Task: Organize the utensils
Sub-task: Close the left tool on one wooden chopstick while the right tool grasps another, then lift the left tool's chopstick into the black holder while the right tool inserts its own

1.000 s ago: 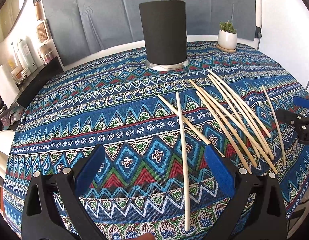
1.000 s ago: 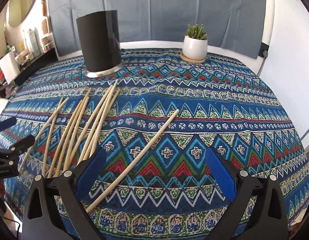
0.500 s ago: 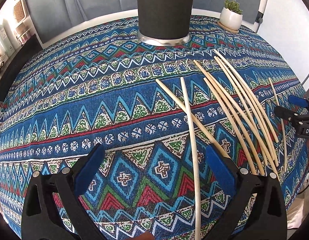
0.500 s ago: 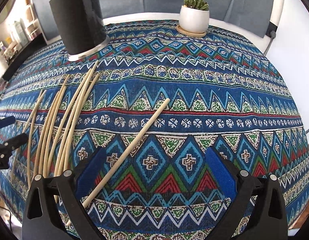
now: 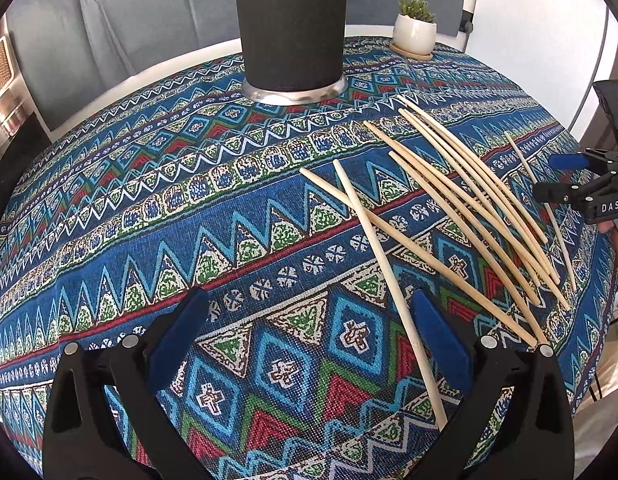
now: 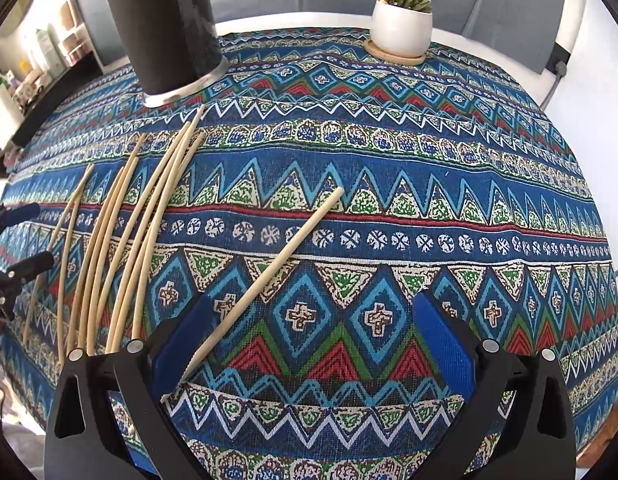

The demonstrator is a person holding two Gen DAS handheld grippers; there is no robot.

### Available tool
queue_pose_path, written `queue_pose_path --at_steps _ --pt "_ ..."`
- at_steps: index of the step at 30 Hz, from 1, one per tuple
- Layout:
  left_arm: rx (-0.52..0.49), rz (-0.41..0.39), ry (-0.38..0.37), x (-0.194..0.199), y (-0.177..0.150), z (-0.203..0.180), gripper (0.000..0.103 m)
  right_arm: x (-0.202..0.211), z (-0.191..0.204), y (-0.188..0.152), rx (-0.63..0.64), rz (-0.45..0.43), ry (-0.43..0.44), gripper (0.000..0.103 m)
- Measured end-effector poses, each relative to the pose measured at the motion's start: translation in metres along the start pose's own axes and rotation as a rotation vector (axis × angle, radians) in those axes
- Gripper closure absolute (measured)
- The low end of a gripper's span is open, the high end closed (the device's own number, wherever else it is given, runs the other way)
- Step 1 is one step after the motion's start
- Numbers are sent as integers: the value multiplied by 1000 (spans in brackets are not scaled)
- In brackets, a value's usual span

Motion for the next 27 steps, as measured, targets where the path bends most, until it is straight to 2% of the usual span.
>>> queue_pose_path --at_steps 3,5,6,7,8,9,11,12,13,14,16,20,25,27 --pt "-18 14 -18 0 1 -1 7 -2 0 3 26 24 11 8" --pt "-28 17 -24 3 3 1 23 -3 0 3 49 35 16 11" --pt "-30 25 -26 5 4 3 30 -2 -2 3 55 34 18 19" --pt "-36 40 -31 5 6 5 33 0 -5 3 55 29 17 27" --pt "-30 50 -35 6 6 9 43 4 -8 3 54 22 20 48" --pt "-15 51 -31 7 7 14 49 7 -13 3 45 14 17 77" --pt "6 53 -31 10 6 25 74 9 -31 2 -7 -1 14 97" --pt "21 57 -33 12 5 32 80 9 -38 -1 -32 -10 51 98" --pt "49 62 -37 14 3 39 94 9 -43 -2 -39 -15 82 98" --pt "83 68 -59 15 1 45 98 10 -47 -3 -51 -13 100 98" --pt "125 77 -93 18 -2 52 98 11 -56 -7 -112 -11 135 98" --pt "162 74 -91 23 -8 59 98 20 -71 -10 -178 -54 191 98" --pt "185 24 -63 39 -10 71 98 44 -80 -1 -190 -136 206 98" --pt "185 -19 -31 51 -5 76 98 56 -81 6 -183 -182 199 98"
Point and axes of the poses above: each gripper's, at about its wrist camera, not at the fingertips, and x roughly against the way its jaws point, z to its left, y to its top, the point moved 5 cm from there along -x, roughly the way its jaws point, and after that the axes turned 5 degrees about -y, right-handed, at the moved point
